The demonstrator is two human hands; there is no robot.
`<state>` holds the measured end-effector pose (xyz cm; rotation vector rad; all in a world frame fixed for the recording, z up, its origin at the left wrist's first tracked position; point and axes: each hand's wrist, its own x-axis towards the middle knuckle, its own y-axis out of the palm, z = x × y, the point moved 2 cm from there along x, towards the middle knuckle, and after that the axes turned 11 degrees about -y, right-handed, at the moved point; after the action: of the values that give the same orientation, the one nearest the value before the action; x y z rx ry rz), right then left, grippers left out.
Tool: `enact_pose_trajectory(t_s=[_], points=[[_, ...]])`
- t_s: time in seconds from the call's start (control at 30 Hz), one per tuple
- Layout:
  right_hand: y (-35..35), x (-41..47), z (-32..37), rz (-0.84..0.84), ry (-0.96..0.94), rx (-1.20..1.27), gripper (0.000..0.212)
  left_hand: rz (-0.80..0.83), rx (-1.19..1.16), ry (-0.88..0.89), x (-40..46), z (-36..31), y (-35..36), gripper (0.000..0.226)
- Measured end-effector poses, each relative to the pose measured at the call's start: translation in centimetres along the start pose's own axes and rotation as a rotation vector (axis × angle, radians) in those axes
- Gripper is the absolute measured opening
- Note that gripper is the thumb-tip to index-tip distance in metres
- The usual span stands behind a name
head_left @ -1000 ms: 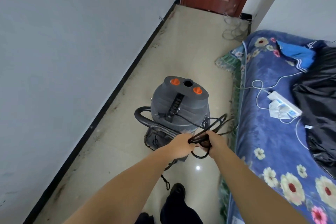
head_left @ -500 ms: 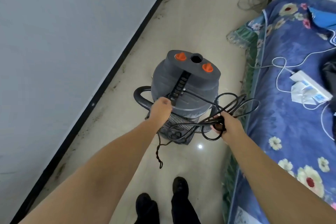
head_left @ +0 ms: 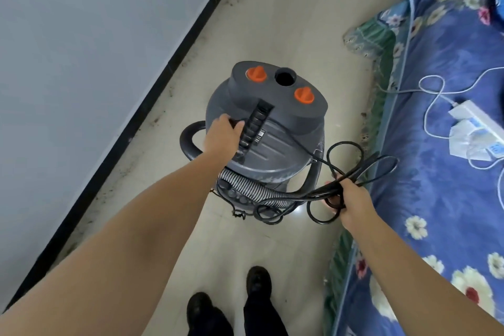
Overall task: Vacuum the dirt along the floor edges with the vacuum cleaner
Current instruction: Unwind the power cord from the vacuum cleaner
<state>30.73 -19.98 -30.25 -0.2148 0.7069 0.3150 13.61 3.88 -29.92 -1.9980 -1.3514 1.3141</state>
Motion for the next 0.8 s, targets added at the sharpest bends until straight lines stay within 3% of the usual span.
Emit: enact_pose_trajectory(t_s=[0.1, 0.23, 0.37, 0.47, 0.6, 0.7, 0.8], points=[[-1.1, 0.1, 0.3, -0.103, -0.043, -0.017, 0.011, 0.161, 0.110, -0.040, 0.8, -1.2, 0.9, 0.062], [-2.1, -1.3, 1.3, -0.178, -0.215, 0.044, 0.017, 0.246, 0.281, -0.076, 0.3, 0.0, 1.6, 0.058], [-2.5, -3.8, 2.3, -0.231, -0.337, 0.123, 0.022, 0.286, 0.168, -0.046, -1.0, -0.1, 1.7, 0.058], [-2.7, -5.6, 2.3, -0.291, -0.360, 0.194, 0.028, 0.274, -0.058, 0.012, -2.3, -0.6, 1.6, 0.043], [-2.4, -7.1, 1.1, -0.366, -0.192, 0.301, 0.029, 0.274, -0.089, 0.024, -3.7, -0.3, 1.4, 0.049], [-2.9, -6.6, -0.1, -0.302, 0.064, 0.344, 0.026, 0.345, -0.117, 0.030, -3.0, -0.1, 1.4, 0.051], [-3.7, -5.3, -1.4, -0.239, 0.146, 0.239, 0.027, 0.367, -0.192, 0.021, -1.3, -0.5, 1.6, 0.043]])
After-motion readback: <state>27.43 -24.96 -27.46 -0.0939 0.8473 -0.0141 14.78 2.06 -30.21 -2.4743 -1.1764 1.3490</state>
